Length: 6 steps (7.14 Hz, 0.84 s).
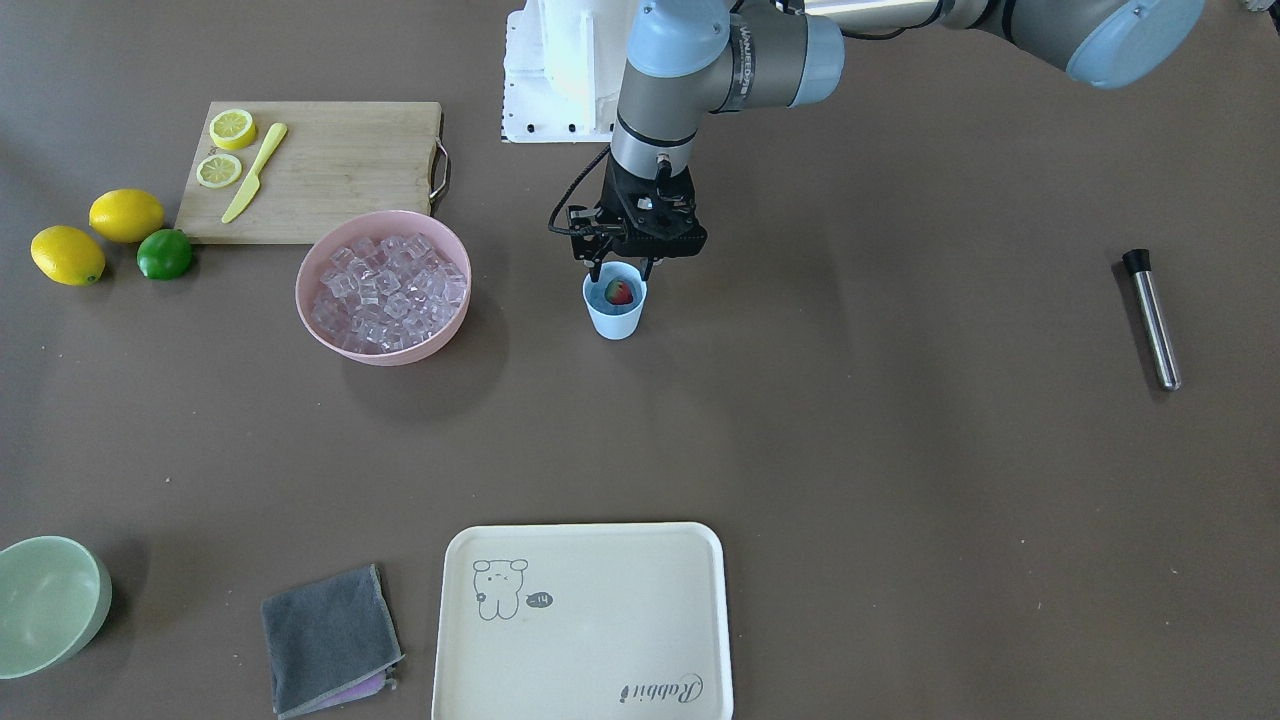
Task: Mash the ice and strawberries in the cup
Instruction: 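Lower the strawberry over the cup and open the left gripper, then withdraw the left arm away from the cup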
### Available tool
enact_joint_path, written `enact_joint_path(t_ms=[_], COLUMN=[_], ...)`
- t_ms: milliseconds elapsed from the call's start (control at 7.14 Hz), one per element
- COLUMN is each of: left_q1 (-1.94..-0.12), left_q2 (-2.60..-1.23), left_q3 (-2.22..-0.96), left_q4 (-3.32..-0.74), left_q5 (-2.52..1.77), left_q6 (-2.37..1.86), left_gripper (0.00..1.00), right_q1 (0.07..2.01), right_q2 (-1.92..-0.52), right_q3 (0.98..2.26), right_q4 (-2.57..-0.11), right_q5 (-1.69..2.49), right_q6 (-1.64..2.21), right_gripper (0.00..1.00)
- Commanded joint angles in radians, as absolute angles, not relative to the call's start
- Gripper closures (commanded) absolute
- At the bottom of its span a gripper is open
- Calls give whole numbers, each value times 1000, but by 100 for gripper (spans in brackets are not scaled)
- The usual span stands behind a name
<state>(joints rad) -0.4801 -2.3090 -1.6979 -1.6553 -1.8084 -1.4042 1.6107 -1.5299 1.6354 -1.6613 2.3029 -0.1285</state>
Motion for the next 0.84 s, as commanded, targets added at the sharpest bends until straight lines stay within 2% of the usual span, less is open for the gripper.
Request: enact_joint_path(t_ms=[0, 280, 701], left_q1=[-512, -564, -791], left_q2=[-2290, -2128, -1819], left_q3=[-1725, -1799, -1790], left_q4=[-1652, -1667, -1891], left_q5=[-1818, -1821, -2021], left_q6=[-1390, -1220, -968], left_gripper=[1, 2, 1], right_q1=[1611, 1609, 1609], right_q2=[-1526, -1502, -1503], right_q3=[1640, 1634, 1631], right_q4=[-1661, -1663, -1661], right_q5=[2304, 2307, 2307], right_q6=[-130, -123, -124], right_gripper=[0, 0, 0])
